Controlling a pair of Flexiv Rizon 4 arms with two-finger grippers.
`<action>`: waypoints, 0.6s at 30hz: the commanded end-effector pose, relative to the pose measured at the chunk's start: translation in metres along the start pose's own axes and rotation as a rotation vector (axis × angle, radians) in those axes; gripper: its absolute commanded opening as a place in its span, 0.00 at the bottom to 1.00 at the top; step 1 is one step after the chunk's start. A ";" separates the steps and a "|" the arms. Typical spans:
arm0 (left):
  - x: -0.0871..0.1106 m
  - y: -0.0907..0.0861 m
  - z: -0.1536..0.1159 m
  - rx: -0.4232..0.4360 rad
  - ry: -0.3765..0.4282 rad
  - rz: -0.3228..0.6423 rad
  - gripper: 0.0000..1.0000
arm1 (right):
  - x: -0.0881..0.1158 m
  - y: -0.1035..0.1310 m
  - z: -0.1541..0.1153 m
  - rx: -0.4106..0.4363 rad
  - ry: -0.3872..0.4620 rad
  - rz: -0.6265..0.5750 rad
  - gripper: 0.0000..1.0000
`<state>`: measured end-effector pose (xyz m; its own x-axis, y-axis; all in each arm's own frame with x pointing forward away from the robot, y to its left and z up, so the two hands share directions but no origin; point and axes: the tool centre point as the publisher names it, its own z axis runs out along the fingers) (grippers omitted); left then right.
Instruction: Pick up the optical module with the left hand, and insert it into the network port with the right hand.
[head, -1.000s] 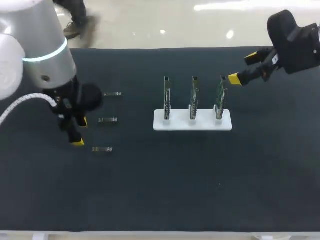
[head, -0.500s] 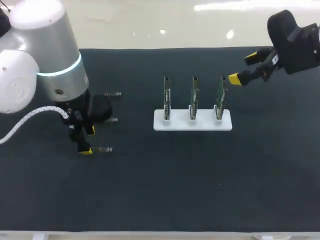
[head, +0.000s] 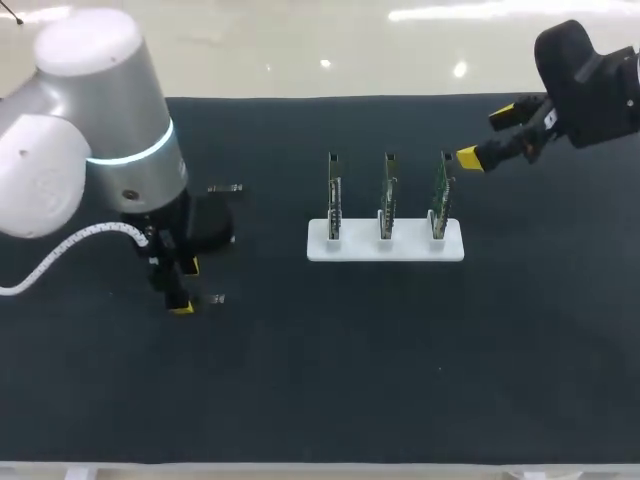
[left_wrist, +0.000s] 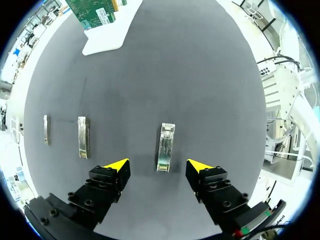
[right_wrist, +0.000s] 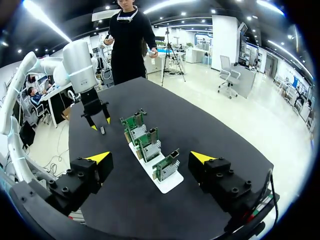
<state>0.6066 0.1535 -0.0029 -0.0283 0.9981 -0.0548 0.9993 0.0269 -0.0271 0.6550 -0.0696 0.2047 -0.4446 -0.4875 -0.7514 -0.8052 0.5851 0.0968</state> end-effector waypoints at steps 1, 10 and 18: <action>-0.002 0.001 0.004 -0.002 -0.002 0.004 0.97 | 0.000 0.000 0.000 -0.001 -0.002 0.000 1.00; 0.000 -0.003 0.011 -0.002 0.004 0.012 0.86 | 0.000 0.000 0.000 -0.001 -0.002 0.000 1.00; 0.001 -0.004 0.016 -0.007 0.009 0.013 0.46 | 0.000 0.000 0.000 -0.001 -0.002 0.000 1.00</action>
<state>0.6027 0.1537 -0.0155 -0.0164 0.9988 -0.0453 0.9996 0.0154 -0.0236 0.6550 -0.0696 0.2047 -0.4447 -0.4875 -0.7514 -0.8052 0.5851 0.0969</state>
